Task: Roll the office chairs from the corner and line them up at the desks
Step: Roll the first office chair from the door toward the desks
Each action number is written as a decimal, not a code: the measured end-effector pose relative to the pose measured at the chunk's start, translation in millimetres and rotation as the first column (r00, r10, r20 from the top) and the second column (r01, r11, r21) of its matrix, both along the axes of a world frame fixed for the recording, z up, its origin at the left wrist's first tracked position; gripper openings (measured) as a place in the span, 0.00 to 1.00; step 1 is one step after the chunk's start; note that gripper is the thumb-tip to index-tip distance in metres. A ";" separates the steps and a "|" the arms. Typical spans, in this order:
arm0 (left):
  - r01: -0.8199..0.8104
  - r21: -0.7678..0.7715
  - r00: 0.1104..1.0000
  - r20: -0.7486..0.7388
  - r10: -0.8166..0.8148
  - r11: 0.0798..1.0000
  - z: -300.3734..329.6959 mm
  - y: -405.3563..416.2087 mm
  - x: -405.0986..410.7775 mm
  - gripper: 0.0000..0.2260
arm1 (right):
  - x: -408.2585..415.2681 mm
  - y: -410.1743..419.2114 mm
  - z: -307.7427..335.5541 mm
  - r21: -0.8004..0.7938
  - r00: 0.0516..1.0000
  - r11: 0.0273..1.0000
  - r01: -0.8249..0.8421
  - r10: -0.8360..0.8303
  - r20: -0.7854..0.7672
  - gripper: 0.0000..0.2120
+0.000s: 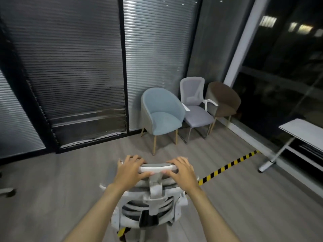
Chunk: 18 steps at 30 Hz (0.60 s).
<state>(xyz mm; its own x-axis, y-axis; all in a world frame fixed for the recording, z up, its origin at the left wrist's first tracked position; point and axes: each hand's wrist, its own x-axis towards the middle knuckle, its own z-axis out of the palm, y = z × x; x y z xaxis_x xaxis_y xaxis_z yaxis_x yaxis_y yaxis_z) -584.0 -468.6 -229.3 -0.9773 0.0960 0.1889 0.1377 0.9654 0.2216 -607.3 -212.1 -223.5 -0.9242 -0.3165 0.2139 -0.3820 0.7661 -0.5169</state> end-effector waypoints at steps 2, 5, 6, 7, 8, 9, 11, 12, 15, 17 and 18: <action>0.045 -0.013 0.999 0.019 -0.045 0.999 -0.1 36.0 -9.9 0.40 | -1.8 38.3 3.5 -0.012 0.999 0.999 0.045 -0.045 0.011 0.33; 0.103 -0.010 0.994 0.024 -0.103 0.995 1.7 91.2 -22.6 0.40 | -0.9 95.9 4.1 -0.024 0.996 0.996 0.090 -0.090 0.017 0.40; 0.119 -0.008 0.993 0.022 -0.119 0.993 1.9 111.6 -25.1 0.39 | 0.3 116.8 2.5 -0.034 0.995 0.994 0.103 -0.103 0.015 0.40; 0.135 -0.007 0.991 0.020 -0.135 0.991 2.8 131.8 -27.3 0.39 | 1.2 136.8 0.4 -0.044 0.993 0.992 0.121 -0.121 0.009 0.39; 0.150 -0.002 0.989 0.014 -0.150 0.989 3.7 152.4 -30.0 0.39 | 2.2 156.4 -1.5 -0.053 0.990 0.989 0.140 -0.140 0.002 0.37; 0.164 0.013 0.986 0.006 -0.164 0.986 5.2 173.2 -32.7 0.39 | 2.6 175.6 -2.8 -0.062 0.987 0.986 0.157 -0.158 0.000 0.35; 0.189 0.068 0.982 -0.016 -0.188 0.980 7.6 210.3 -40.1 0.38 | 1.2 211.1 -3.8 -0.062 0.982 0.980 0.187 -0.188 -0.016 0.35; 0.201 0.091 0.980 -0.020 -0.200 0.975 8.2 227.5 -44.3 0.38 | -0.1 227.7 -3.8 -0.046 0.979 0.979 0.201 -0.202 -0.028 0.36; 0.229 0.125 0.973 -0.010 -0.229 0.965 7.9 279.1 -58.3 0.38 | -2.3 277.3 -5.1 0.017 0.967 0.968 0.249 -0.248 -0.057 0.34; 0.237 0.157 0.971 -0.001 -0.239 0.959 7.8 315.2 -66.7 0.39 | -2.1 310.9 -6.8 0.041 0.957 0.958 0.285 -0.282 -0.061 0.29; 0.239 0.167 0.970 0.005 -0.244 0.956 8.3 333.4 -72.4 0.38 | -3.3 327.6 -6.7 0.048 0.952 0.952 0.303 -0.300 -0.069 0.28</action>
